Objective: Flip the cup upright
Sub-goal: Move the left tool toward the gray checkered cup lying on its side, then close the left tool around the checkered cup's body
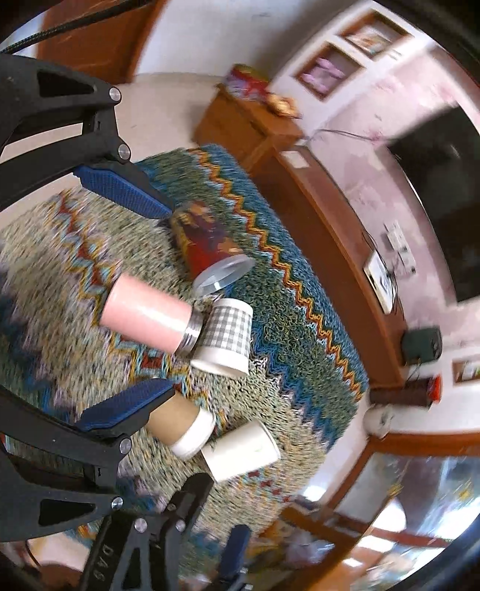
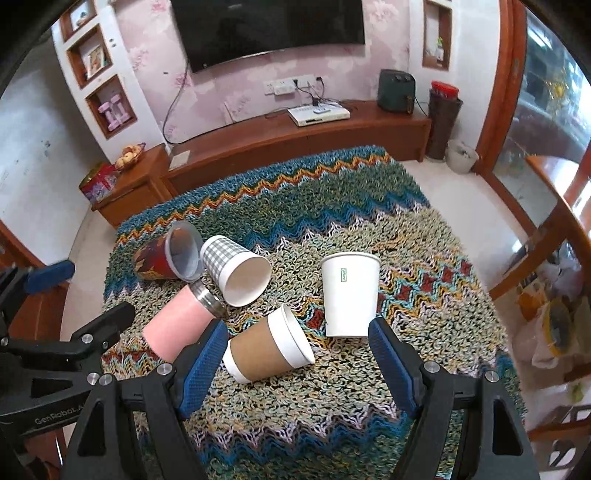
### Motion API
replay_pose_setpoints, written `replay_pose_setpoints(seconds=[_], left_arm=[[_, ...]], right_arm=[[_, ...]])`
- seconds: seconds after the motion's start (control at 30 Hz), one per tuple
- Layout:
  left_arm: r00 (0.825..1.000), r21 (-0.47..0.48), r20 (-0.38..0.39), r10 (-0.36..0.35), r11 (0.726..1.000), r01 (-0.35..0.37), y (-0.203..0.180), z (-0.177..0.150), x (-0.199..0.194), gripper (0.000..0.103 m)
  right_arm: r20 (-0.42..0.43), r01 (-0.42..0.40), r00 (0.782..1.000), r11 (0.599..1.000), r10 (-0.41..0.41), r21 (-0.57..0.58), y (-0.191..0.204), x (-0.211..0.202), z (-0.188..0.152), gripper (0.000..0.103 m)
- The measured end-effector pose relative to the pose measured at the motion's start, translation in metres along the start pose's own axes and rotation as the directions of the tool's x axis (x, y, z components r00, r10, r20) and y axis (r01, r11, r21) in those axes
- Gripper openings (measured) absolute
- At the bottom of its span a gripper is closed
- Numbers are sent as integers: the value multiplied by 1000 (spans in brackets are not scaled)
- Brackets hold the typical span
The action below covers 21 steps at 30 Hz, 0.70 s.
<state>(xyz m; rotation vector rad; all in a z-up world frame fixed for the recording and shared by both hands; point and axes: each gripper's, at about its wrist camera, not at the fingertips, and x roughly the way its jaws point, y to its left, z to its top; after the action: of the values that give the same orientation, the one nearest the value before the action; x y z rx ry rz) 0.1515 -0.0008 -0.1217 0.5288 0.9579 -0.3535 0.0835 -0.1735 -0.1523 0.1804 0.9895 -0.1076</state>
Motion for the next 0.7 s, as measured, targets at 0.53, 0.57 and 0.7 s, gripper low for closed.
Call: replay_pose_setpoints(seconds=[0.53, 0.57, 0.7], left_arm=[[998, 523, -38, -53, 850, 65, -17, 38, 81, 90], [997, 545, -51, -65, 834, 83, -18, 40, 85, 90], [991, 644, -88, -102, 753, 135, -25, 47, 97, 90]], right_arm=[[9, -52, 999, 997, 53, -54, 20, 48, -13, 79], [15, -58, 998, 997, 59, -57, 20, 50, -14, 79], [36, -98, 994, 993, 101, -65, 24, 56, -14, 79]])
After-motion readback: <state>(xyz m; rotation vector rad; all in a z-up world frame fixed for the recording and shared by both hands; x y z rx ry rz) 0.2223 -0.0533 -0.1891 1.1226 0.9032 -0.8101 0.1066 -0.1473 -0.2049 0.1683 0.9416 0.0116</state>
